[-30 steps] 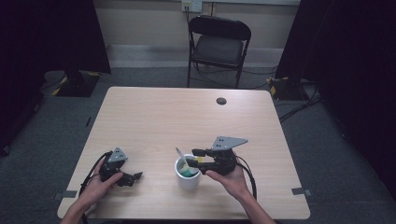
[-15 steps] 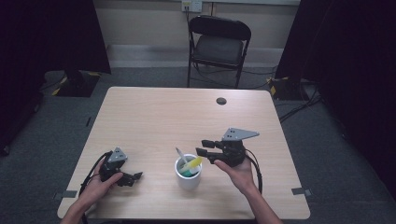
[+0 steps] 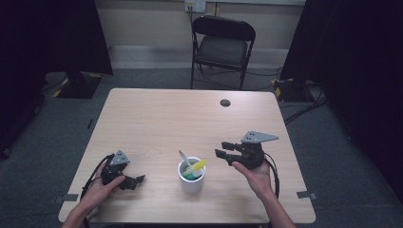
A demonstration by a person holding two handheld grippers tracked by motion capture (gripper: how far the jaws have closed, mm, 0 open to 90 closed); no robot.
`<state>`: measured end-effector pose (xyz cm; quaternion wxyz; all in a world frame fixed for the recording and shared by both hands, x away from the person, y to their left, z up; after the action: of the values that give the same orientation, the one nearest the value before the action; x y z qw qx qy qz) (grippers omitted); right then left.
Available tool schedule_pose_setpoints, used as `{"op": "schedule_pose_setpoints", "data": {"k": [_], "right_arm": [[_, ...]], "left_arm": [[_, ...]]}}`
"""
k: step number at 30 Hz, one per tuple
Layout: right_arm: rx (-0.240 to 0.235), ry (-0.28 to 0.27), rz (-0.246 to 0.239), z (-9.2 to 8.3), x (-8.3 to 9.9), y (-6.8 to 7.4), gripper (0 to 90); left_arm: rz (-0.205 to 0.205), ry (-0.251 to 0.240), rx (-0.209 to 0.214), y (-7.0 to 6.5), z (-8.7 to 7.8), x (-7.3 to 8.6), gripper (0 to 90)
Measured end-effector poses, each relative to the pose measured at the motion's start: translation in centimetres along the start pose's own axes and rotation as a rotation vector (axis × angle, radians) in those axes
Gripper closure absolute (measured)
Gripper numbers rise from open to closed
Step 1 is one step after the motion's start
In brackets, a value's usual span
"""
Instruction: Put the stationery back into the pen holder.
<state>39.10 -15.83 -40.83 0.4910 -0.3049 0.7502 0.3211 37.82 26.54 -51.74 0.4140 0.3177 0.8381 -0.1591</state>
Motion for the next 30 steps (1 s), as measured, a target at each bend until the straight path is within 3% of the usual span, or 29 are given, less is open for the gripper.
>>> {"op": "schedule_pose_setpoints", "data": {"k": [16,20,22,30], "right_arm": [[0.144,0.056,0.047,-3.1,3.3,-3.1,44.4],[0.194,0.086,0.070,-3.8,4.4,-4.0,40.6],[0.223,0.128,0.062,-4.1,5.0,-4.5,39.6],[0.277,0.197,0.100,-5.2,7.2,-6.5,33.0]], "left_arm": [[-0.006,0.001,-0.007,-0.1,-0.1,0.0,0.0],[-0.010,-0.001,-0.010,-0.1,-0.1,0.1,0.0],[-0.010,0.000,-0.010,-0.1,-0.1,0.1,0.0],[-0.015,-0.001,-0.014,-0.1,-0.1,0.1,0.0]]}}
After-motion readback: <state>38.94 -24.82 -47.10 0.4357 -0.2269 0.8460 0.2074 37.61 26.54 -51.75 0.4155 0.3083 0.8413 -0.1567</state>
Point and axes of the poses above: each handheld gripper's, and its own axes: z roughly forward along the jaws, x roughly out of its underside, y roughly to its left, the point moved 2 cm from there along z, roughly forward along the jaws, and after that the axes turned 7 degrees about -y, right-handed, at the moved point
